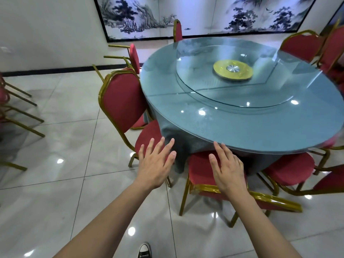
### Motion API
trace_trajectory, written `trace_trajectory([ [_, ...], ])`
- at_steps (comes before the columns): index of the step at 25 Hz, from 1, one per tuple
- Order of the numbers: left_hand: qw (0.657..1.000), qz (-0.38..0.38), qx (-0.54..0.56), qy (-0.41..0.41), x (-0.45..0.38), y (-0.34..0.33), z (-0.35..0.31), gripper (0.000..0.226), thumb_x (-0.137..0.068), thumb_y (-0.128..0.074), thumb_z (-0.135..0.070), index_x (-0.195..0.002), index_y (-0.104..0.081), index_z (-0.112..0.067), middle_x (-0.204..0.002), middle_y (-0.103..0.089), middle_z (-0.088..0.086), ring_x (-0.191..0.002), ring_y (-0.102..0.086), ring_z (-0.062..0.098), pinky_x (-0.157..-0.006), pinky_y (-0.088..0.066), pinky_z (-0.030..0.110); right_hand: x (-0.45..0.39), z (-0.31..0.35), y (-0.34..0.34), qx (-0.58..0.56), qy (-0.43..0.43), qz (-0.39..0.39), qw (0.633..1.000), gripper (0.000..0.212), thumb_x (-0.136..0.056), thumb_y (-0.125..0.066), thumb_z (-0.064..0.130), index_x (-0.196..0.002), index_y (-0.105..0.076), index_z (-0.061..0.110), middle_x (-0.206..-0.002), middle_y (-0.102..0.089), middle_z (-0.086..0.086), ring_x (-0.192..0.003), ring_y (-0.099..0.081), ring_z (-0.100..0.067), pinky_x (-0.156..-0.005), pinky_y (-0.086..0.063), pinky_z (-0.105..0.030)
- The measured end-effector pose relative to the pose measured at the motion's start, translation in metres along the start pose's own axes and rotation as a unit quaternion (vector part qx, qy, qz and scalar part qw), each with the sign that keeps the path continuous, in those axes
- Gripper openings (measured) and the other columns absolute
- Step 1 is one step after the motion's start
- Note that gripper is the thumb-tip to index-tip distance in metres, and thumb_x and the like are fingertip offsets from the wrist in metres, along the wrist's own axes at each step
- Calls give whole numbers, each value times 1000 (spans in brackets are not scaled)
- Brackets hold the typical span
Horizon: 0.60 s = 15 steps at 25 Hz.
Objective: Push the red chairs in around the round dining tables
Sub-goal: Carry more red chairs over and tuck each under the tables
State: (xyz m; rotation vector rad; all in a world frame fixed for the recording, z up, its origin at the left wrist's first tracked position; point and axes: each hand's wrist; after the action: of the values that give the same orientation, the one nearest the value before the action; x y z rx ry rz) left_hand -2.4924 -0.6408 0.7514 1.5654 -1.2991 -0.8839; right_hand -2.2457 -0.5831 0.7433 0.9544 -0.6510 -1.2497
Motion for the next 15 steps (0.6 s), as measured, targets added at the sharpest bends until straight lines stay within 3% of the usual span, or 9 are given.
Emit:
trace_trajectory([
  [5,1000,-2,-3,11,-13,52,63,75,-87,15,-72,-157,-4,-51,-169,-4,-12,-156,8,19,-124,7,53,-20,74,-27,7,4,1,1000,62,-103,-20,63,-160,-27,38,-165,-29,4,-149,-31,-22,-123,-19,-43],
  [15,999,-33,-10,25,-32,115,170,71,-91,14,-66,-157,-9,-50,-169,-10,-12,-156,4,19,-123,6,50,-64,188,-72,2,19,12,1000,72,-96,-13,68,-160,-25,38,-166,-28,2,-149,-30,-22,-121,-18,-42],
])
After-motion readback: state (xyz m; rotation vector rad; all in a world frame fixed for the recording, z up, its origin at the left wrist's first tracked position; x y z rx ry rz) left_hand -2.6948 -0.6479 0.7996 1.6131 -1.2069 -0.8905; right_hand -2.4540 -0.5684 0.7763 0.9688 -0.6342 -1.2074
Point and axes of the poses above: each hand's wrist, its own x-axis away from the middle knuckle, its own y-axis out of the back of the hand, z = x × y
